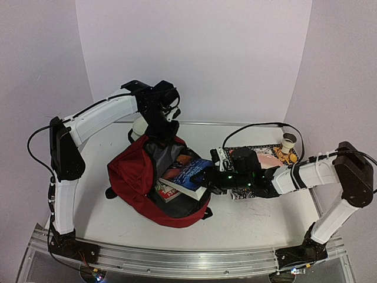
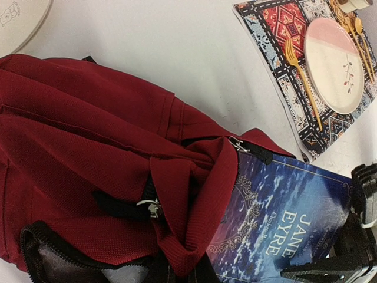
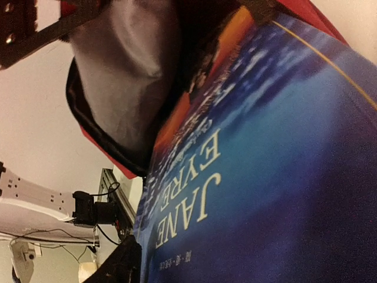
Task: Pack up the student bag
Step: Place the book in the largest pocket of the bag.
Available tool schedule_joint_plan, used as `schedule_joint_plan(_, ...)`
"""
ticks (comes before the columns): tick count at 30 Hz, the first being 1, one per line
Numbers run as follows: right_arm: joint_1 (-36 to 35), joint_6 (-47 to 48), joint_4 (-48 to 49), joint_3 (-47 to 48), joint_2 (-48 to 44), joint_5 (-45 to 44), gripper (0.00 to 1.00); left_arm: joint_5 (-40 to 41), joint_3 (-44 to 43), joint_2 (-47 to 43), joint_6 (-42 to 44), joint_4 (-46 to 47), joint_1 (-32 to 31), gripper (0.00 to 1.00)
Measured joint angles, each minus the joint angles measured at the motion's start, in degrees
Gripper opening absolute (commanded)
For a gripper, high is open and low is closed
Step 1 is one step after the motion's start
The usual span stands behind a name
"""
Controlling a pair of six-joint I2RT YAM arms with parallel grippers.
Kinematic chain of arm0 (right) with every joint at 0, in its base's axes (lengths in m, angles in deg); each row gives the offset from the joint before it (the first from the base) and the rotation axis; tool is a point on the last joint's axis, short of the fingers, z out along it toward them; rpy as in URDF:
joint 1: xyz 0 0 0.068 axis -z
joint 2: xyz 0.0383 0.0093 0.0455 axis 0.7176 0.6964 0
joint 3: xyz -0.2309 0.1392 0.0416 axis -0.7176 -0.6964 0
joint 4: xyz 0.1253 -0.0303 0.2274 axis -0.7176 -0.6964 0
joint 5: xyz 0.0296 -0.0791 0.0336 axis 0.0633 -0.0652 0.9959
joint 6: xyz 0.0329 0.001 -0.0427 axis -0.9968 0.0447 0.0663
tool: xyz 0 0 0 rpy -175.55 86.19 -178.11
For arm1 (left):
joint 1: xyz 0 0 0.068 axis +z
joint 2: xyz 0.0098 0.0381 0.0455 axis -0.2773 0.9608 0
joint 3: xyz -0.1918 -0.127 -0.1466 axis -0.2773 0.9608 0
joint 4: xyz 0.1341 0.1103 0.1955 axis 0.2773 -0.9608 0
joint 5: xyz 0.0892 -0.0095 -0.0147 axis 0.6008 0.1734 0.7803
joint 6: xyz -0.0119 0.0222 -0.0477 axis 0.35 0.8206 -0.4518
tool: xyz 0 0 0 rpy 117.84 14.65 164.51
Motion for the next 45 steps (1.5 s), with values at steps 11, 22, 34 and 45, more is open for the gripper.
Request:
schedule_joint_plan(11,-3.8,-13.3,-4.1,0.0,-1.8,-10.0,0.46,-0.8,-0.5,0.0,-1.0,-0.1,0.0,0.00)
schedule_joint_plan(22,-6.7,-19.9,-1.0,2.9,0.6,-16.0,0.10,-1.8,-0.7,0.0,-1.7,-0.4,0.0,0.00)
schedule_joint_plan(34,-7.0,-21.1,5.6,8.9,10.2,-18.0,0.11,-2.9,-0.8,0.0,-2.6,-0.4,0.0,0.00)
schedule_joint_plan(45,-8.1,-20.3,7.3,18.1,19.2,-20.4,0.08,-3.7,-0.8,0.0,-3.0,-0.4,-0.2,0.00)
